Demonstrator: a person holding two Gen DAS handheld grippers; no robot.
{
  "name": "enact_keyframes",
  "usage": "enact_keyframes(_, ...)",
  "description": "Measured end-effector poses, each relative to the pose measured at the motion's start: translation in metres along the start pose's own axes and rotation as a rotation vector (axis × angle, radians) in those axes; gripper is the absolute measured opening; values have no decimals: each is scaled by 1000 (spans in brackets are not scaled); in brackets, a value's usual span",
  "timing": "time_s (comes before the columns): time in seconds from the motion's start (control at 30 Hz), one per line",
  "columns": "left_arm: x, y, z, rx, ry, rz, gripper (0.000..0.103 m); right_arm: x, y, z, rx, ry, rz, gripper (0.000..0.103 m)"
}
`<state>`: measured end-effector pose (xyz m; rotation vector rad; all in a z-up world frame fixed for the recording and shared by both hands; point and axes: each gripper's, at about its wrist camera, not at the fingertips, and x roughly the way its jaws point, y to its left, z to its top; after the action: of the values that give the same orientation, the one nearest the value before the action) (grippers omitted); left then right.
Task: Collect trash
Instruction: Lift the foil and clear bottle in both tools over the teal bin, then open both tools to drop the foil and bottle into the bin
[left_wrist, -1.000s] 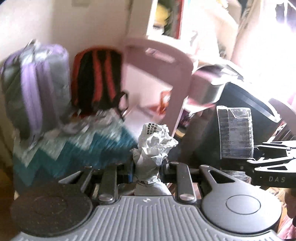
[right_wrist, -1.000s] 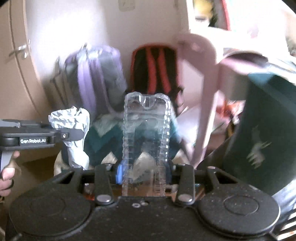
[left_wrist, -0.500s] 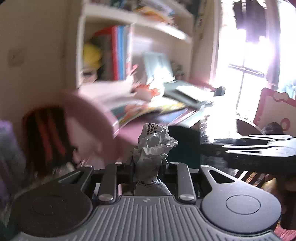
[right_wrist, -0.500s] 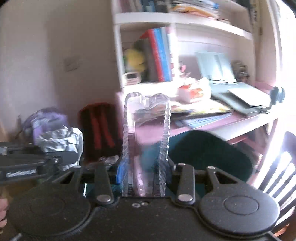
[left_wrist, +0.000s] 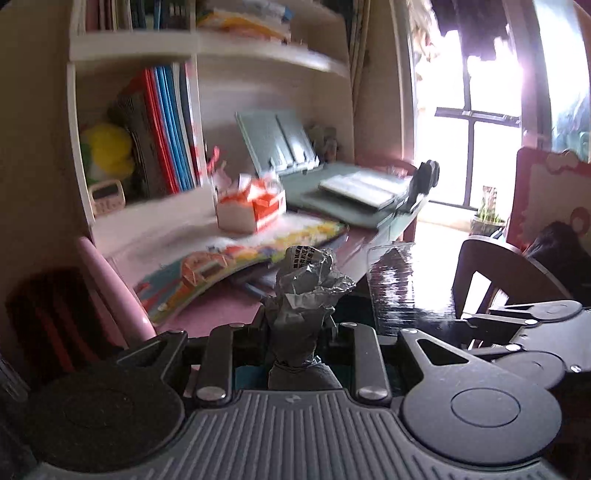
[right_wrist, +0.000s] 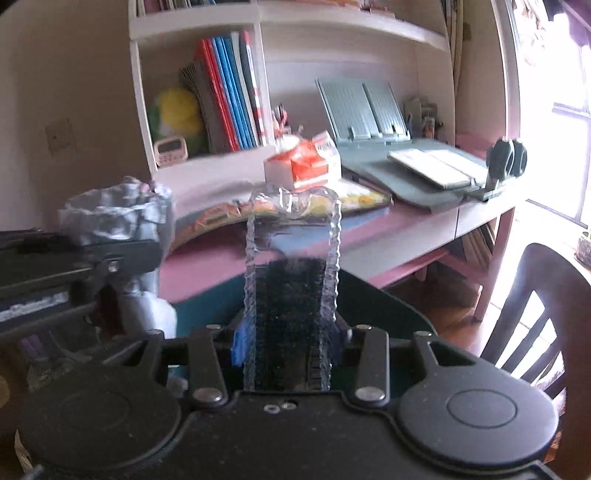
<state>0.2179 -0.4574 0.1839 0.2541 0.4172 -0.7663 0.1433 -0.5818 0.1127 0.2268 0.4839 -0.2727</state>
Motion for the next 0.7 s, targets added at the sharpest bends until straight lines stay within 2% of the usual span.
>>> enact_keyframes(0.37, 76, -1, -33, -1, 224, -6, 25, 31, -4, -22, -53, 115, -17, 43)
enact_keyframes(0.57, 91, -2, -44, -6, 286, -31, 25, 38, -6, -29, -68, 145, -46, 45)
enact_keyframes(0.7, 93, 1, -50, -23, 298, -30, 33, 41, -8, -32, -64, 163, -60, 49)
